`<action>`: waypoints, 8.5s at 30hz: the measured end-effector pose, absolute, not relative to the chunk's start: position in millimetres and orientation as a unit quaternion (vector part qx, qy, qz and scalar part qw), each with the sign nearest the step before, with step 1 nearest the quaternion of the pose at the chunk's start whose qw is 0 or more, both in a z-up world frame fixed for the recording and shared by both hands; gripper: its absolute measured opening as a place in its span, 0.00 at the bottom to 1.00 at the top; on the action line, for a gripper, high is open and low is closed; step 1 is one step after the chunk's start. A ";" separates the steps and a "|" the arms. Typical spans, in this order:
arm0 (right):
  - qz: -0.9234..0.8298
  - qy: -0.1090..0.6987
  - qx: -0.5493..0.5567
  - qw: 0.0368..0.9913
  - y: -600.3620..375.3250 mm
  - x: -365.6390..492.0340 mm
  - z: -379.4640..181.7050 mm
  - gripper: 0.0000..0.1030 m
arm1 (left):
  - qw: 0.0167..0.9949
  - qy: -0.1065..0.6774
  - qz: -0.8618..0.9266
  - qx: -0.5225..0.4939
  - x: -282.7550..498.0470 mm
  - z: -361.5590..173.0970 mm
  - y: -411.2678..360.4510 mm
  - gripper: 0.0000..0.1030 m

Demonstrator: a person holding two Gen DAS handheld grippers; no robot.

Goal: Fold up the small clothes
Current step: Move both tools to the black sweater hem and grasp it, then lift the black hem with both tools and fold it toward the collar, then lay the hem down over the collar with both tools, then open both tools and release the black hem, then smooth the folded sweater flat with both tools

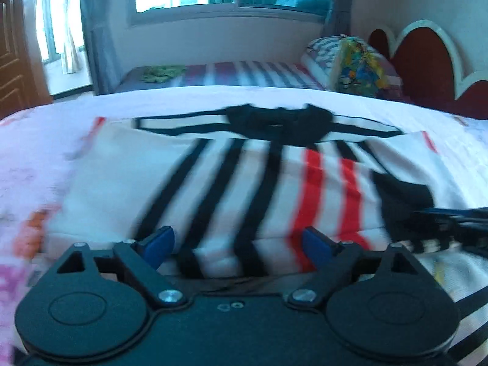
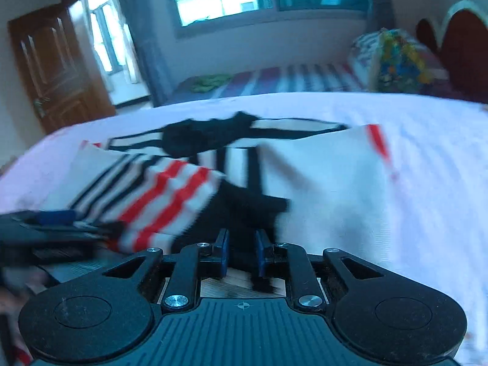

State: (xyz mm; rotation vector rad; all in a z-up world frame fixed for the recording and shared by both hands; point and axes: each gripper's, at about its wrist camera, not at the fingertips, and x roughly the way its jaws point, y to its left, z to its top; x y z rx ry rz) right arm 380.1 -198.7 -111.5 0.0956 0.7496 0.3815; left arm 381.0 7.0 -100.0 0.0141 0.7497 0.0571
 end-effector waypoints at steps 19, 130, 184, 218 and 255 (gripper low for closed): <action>0.149 0.412 0.139 0.888 -263.2 228.4 -81.0 0.17 | 0.920 0.390 -0.023 0.008 218.1 -70.3 114.9 0.64; 0.200 0.358 0.279 0.868 -292.4 478.7 -84.6 0.05 | 0.890 0.335 -0.127 -0.283 463.8 -78.5 165.4 0.07; 0.095 0.323 -0.012 0.942 -216.8 508.7 -130.9 0.42 | 0.937 0.343 -0.002 0.065 494.6 -85.4 100.1 0.56; 0.162 0.311 -0.029 0.936 -185.4 434.7 -110.0 0.42 | 0.955 0.292 -0.043 0.027 423.6 -64.9 64.2 0.75; 0.119 0.409 -0.030 0.904 -124.5 335.4 -123.4 0.37 | 0.929 0.358 -0.092 0.012 339.2 -91.0 39.7 0.74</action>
